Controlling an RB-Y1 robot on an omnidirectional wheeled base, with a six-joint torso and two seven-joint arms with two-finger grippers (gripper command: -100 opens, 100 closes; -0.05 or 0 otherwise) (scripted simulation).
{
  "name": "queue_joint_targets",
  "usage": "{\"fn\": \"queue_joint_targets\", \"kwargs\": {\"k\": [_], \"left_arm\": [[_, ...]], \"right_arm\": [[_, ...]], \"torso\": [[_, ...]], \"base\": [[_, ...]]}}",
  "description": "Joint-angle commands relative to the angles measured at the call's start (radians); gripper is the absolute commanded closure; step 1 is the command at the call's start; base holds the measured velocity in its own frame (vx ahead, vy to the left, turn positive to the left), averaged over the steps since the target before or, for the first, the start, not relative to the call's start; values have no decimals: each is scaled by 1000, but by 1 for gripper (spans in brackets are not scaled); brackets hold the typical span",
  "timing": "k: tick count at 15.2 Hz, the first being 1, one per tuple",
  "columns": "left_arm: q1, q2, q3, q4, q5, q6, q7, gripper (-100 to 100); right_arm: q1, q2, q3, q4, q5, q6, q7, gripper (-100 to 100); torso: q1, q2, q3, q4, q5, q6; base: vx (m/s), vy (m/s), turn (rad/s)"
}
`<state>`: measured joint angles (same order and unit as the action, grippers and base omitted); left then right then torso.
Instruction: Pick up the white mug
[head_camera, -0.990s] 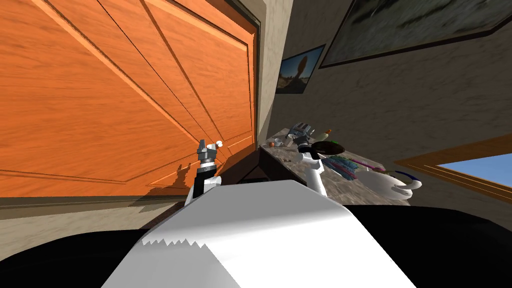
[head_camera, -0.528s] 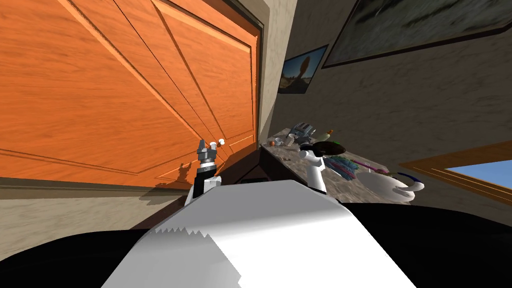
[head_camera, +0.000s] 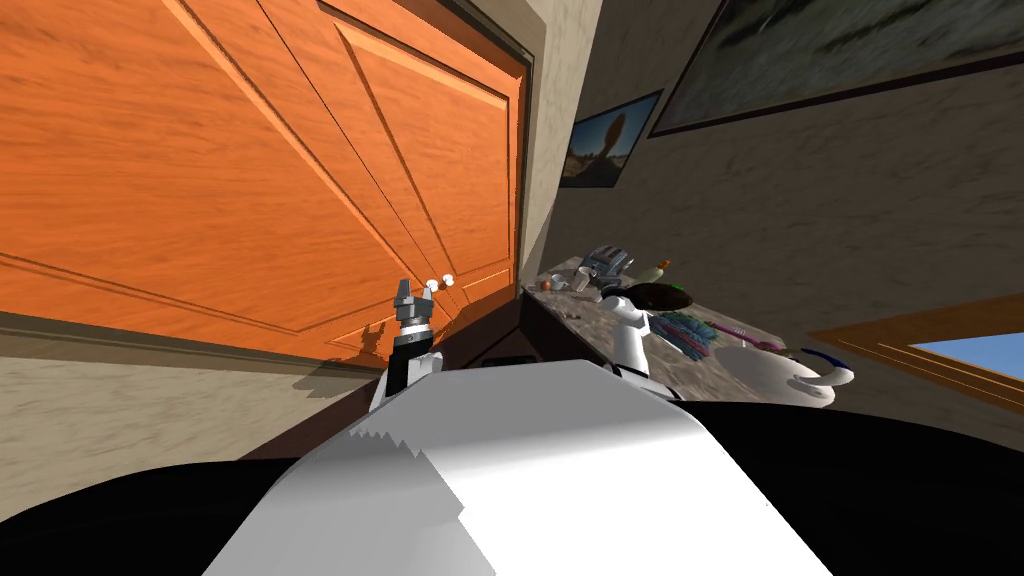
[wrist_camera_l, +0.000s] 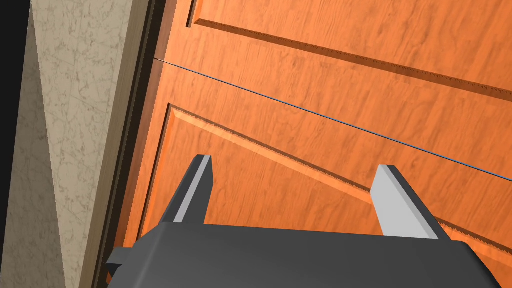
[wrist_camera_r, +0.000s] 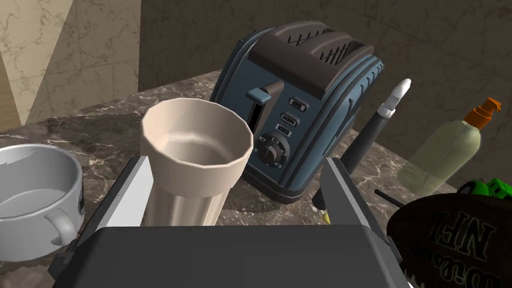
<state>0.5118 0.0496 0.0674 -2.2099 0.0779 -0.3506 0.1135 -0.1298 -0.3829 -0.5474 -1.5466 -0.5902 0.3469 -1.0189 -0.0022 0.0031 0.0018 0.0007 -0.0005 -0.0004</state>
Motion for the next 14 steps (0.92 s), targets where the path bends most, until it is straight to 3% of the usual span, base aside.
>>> {"fn": "queue_joint_targets", "kwargs": {"k": [1,2,3,5,6,8,9,11,12,14], "left_arm": [[0,0,0,0,0,0,0,0],[0,0,0,0,0,0,0,0],[0,0,0,0,0,0,0,0],[0,0,0,0,0,0,0,0],[0,0,0,0,0,0,0,0],[0,0,0,0,0,0,0,0],[0,0,0,0,0,0,0,0],[0,0,0,0,0,0,0,0],[0,0,0,0,0,0,0,0],[0,0,0,0,0,0,0,0]], "right_arm": [[-23,-6,-20,38,-28,35,-50,-100],[-23,-6,-20,38,-28,35,-53,-100],[-54,-9,-49,76,-61,80,-88,-100],[-54,-9,-49,83,-61,80,-108,-100],[-84,-12,-77,125,-94,121,-142,-100],[-84,-12,-77,127,-94,125,-162,-100],[-113,-14,-105,168,-125,167,-197,-100],[-113,-14,-105,172,-125,170,-215,-100],[-141,-15,-132,214,-155,210,-251,-100],[-141,-15,-132,215,-155,213,-267,-100]], "torso": [[0,0,0,0,0,0],[0,0,0,0,0,0],[0,-1,0,0,0,0],[-1,0,0,0,0,0],[0,-1,0,0,0,0],[0,0,0,0,0,0],[0,-1,0,0,0,0],[0,-1,0,0,0,0],[0,-1,0,0,0,0],[0,-1,-1,0,0,0]], "base": [[-54,-17,99],[-39,-17,34],[-55,-23,68],[-48,-20,63],[-52,-16,68],[-48,-13,67],[-46,-19,91],[-45,-20,60],[-40,-14,70],[-36,-17,57]]}}
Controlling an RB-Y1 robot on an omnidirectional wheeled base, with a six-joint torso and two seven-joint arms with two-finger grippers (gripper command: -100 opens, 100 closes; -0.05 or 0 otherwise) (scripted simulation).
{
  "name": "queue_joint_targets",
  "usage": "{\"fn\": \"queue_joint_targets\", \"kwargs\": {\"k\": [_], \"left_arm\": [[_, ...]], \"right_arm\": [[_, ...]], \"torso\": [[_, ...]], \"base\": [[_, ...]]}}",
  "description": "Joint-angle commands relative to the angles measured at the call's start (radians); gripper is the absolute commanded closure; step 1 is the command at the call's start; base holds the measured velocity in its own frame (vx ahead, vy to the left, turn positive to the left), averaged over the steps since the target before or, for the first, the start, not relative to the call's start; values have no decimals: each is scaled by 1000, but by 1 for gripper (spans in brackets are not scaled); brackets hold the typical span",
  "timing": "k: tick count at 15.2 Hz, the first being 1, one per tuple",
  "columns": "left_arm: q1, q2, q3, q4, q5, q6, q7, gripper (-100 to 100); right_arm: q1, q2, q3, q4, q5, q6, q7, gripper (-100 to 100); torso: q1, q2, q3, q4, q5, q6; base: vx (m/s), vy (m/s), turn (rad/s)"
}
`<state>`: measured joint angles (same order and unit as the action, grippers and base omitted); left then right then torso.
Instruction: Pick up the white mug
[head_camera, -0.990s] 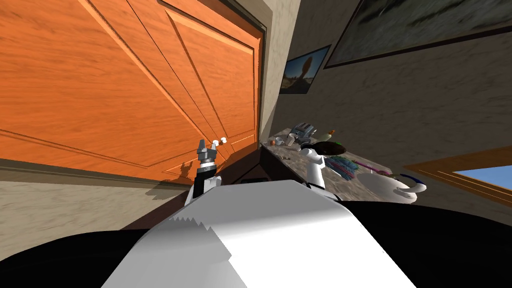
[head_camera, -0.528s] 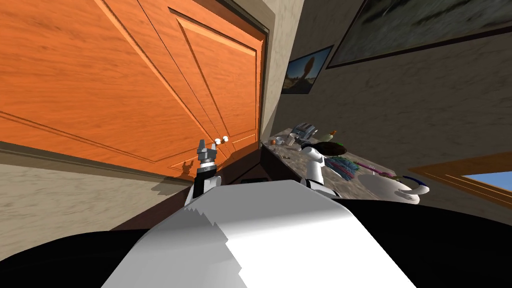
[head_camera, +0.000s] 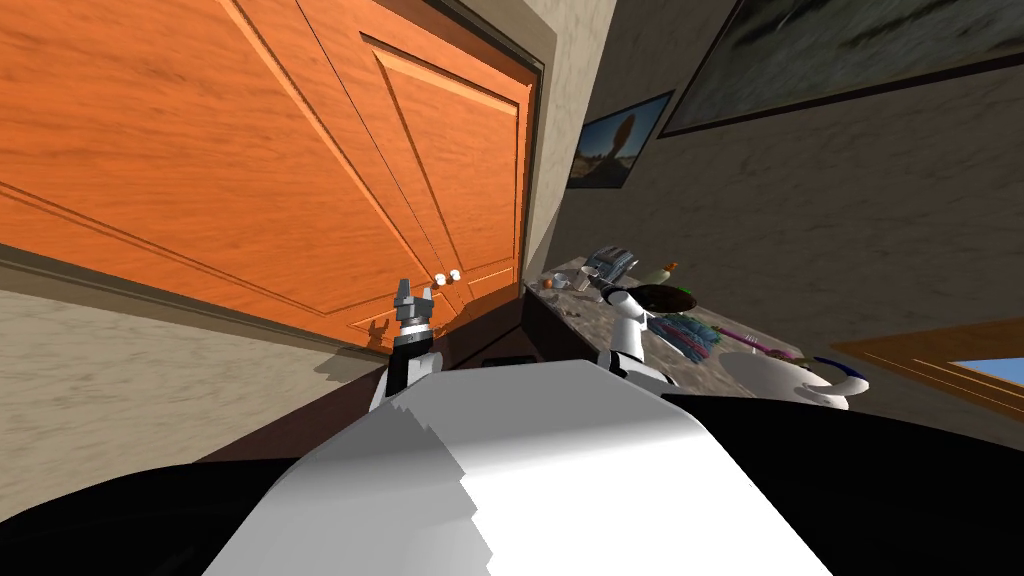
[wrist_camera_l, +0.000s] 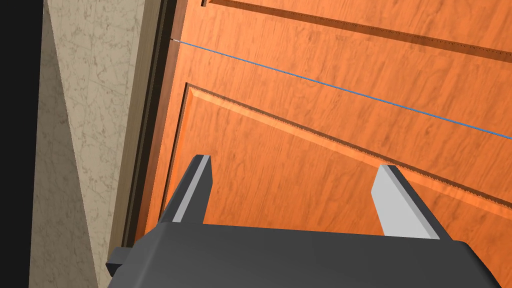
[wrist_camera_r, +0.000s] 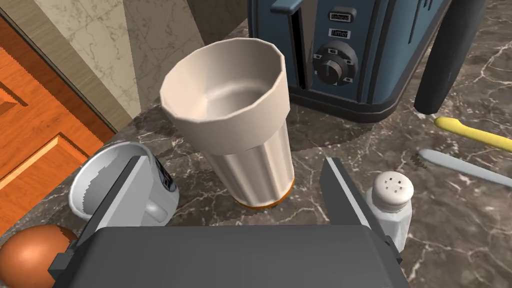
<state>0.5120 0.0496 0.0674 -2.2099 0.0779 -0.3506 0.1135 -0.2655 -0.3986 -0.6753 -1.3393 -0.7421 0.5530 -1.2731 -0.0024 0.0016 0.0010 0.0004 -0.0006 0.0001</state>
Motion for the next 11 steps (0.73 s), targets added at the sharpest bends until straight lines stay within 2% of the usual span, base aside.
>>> {"fn": "queue_joint_targets", "kwargs": {"k": [1,3,4,6,7,9,10,11], "left_arm": [[0,0,0,0,0,0,0,0],[0,0,0,0,0,0,0,0],[0,0,0,0,0,0,0,0],[0,0,0,0,0,0,0,0],[0,0,0,0,0,0,0,0],[0,0,0,0,0,0,0,0],[0,0,0,0,0,0,0,0],[0,0,0,0,0,0,0,0]], "right_arm": [[-32,1,-30,50,-32,50,-50,-100],[-32,1,-30,50,-32,50,-63,-100],[-58,1,-55,91,-59,90,-98,-100],[-58,1,-55,91,-59,91,-112,-100],[-82,1,-80,131,-85,131,-146,-100],[-82,1,-80,131,-85,131,-159,-100],[-105,3,-103,170,-109,168,-194,-100],[-105,3,-103,170,-109,168,-203,-100]], "torso": [[0,0,0,0,0,0],[0,0,0,0,0,0],[0,0,0,0,0,0],[-1,0,0,0,0,0],[-1,-1,0,0,0,0],[-1,-1,-1,0,0,0],[-1,-1,-1,0,0,0],[-1,-2,-1,0,0,0]], "base": [[-31,-19,71],[-32,-22,62],[-33,-25,67],[-30,-27,54],[-21,-31,65],[-17,-27,57],[-11,-27,64],[-12,-31,72]]}}
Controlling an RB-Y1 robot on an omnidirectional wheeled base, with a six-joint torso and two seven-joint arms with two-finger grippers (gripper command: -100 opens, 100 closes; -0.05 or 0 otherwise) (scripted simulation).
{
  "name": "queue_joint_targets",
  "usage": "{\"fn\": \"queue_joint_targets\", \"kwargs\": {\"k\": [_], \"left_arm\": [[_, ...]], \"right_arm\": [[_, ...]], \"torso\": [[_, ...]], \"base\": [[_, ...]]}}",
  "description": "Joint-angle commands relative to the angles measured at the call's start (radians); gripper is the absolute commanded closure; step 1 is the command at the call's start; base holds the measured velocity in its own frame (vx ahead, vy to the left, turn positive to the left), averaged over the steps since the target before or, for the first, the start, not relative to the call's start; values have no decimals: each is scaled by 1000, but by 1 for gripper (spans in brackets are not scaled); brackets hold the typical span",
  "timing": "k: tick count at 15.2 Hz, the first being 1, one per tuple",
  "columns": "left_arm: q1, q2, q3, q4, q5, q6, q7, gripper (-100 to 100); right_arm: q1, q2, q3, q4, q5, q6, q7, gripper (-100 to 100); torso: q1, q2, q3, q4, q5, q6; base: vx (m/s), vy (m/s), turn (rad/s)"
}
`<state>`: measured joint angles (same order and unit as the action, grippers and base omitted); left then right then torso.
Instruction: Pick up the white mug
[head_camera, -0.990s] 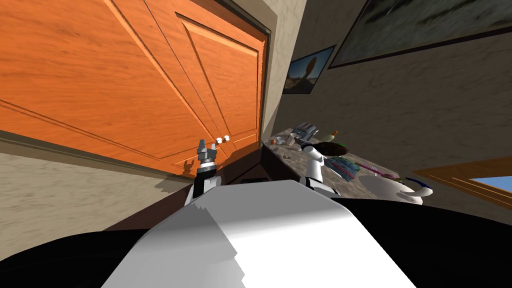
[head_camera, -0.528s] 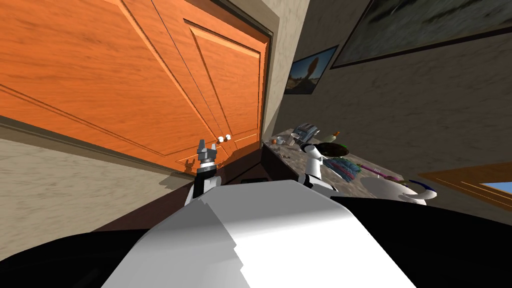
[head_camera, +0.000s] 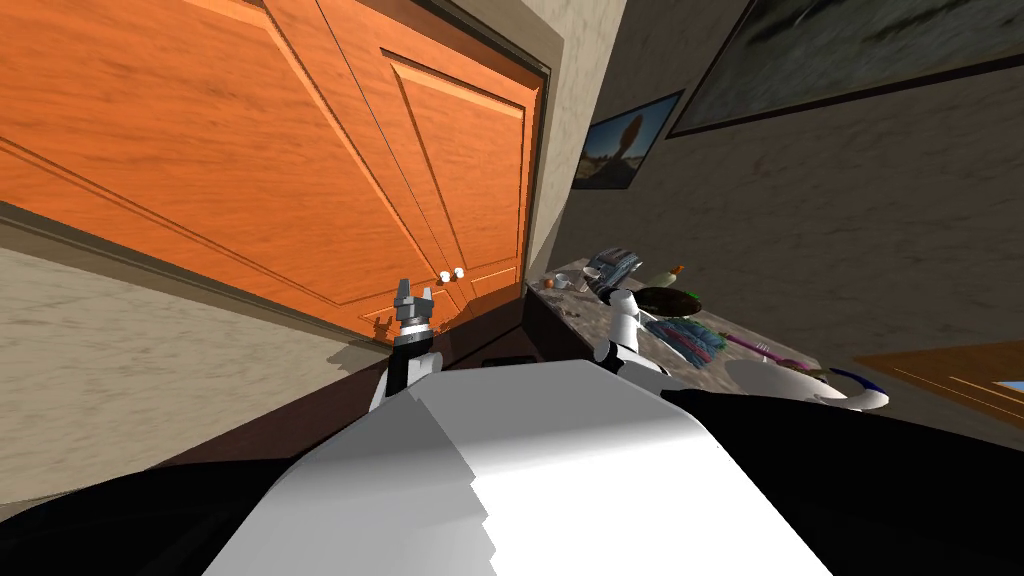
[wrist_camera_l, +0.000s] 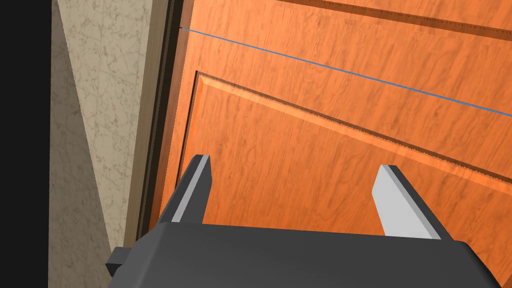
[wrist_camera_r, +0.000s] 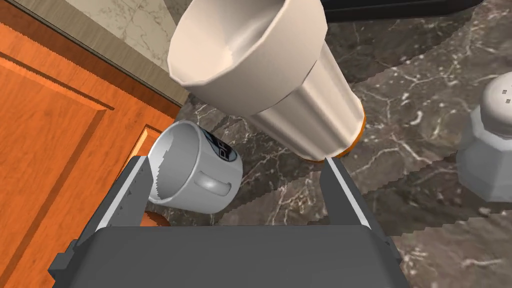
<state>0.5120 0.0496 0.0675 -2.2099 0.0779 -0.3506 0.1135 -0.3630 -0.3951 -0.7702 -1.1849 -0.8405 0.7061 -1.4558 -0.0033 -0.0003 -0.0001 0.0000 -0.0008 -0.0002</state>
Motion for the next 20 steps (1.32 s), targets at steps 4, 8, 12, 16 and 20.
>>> {"fn": "queue_joint_targets", "kwargs": {"k": [4,8,12,16,20], "left_arm": [[0,0,0,0,0,0,0,0],[0,0,0,0,0,0,0,0],[0,0,0,0,0,0,0,0],[0,0,0,0,0,0,0,0],[0,0,0,0,0,0,0,0]], "right_arm": [[-49,3,-52,87,-54,85,-103,-100],[-83,8,-89,150,-90,145,-173,-100],[-107,14,-118,205,-116,194,-230,-100],[-120,28,-145,267,-138,243,-286,-100],[-114,25,-161,292,-142,229,-290,-100]], "torso": [[-1,0,0,0,0,0],[-3,-2,-1,0,-1,0],[-2,-4,-2,-1,0,0],[-2,-5,-3,-1,-1,0],[0,-4,-3,-1,0,0]], "base": [[-8,-47,87],[19,-65,72],[32,-55,63],[49,-55,67],[37,-26,85]]}}
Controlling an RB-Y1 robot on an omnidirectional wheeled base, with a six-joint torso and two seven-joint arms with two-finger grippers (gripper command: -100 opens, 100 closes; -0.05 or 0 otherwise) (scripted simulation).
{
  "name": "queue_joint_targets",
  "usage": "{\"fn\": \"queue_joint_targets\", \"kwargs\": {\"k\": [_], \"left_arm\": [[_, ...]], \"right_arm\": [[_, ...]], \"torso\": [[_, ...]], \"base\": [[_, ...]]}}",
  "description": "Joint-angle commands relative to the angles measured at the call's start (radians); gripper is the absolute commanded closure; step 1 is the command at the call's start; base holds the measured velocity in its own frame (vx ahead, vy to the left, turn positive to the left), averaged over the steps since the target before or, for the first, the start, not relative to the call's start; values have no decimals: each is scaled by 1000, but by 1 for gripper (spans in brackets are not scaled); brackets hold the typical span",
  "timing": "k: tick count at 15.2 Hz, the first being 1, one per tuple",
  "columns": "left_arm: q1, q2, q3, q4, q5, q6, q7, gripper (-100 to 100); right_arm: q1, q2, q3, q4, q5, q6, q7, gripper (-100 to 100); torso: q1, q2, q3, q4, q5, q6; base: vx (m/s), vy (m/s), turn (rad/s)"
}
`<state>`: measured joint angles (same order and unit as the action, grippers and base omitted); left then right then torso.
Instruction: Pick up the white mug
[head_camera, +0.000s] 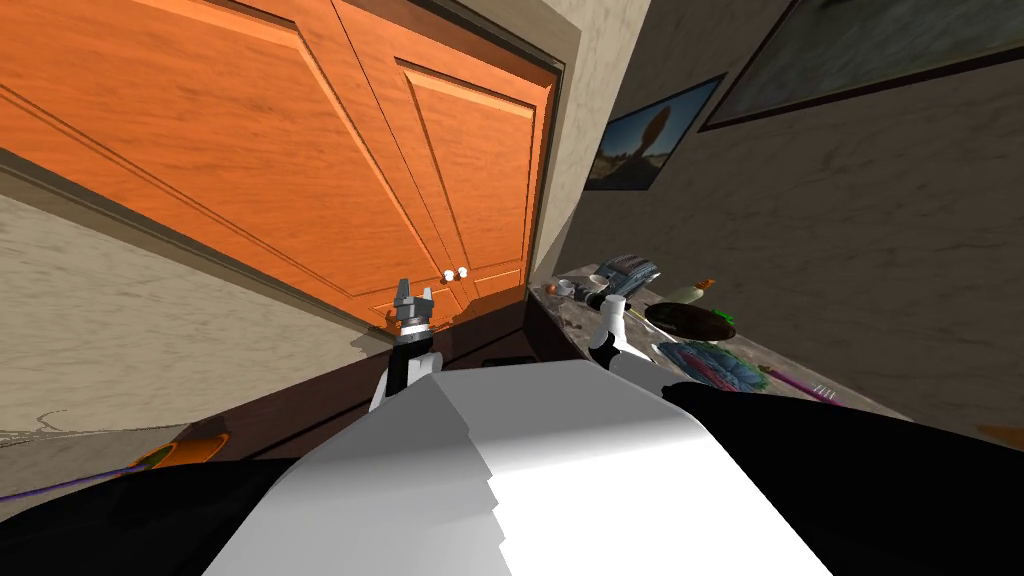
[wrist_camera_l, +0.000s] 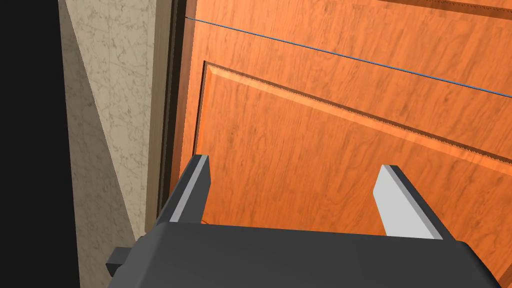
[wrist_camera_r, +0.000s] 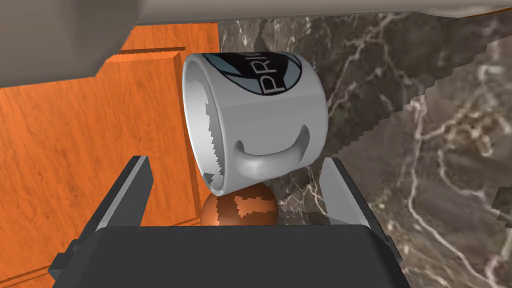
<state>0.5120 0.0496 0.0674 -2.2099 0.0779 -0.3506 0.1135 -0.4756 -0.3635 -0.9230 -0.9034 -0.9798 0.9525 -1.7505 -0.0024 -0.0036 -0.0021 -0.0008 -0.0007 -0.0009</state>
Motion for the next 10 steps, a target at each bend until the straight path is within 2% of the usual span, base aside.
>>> {"fn": "queue_joint_targets", "kwargs": {"k": [1,2,3,7,9,10], "left_arm": [[0,0,0,0,0,0,0,0],[0,0,0,0,0,0,0,0],[0,0,0,0,0,0,0,0],[0,0,0,0,0,0,0,0],[0,0,0,0,0,0,0,0],[0,0,0,0,0,0,0,0]], "right_arm": [[-2,-10,-13,17,-4,-25,8,-100],[-1,-3,-6,6,-1,-11,3,-100],[-1,-3,-7,7,-1,-15,3,100],[0,-1,-8,10,-2,-15,-1,100],[0,5,5,-9,3,7,-4,100],[-1,3,0,1,0,-5,-1,100]], "torso": [[0,0,0,0,0,0],[0,1,0,0,0,0],[1,1,1,0,0,1],[3,3,2,1,2,0],[3,4,3,2,3,2],[3,5,3,2,3,3]], "base": [[3,-10,287],[1,-11,104],[0,0,0],[0,0,0],[-2,7,-208],[-4,11,-107]]}}
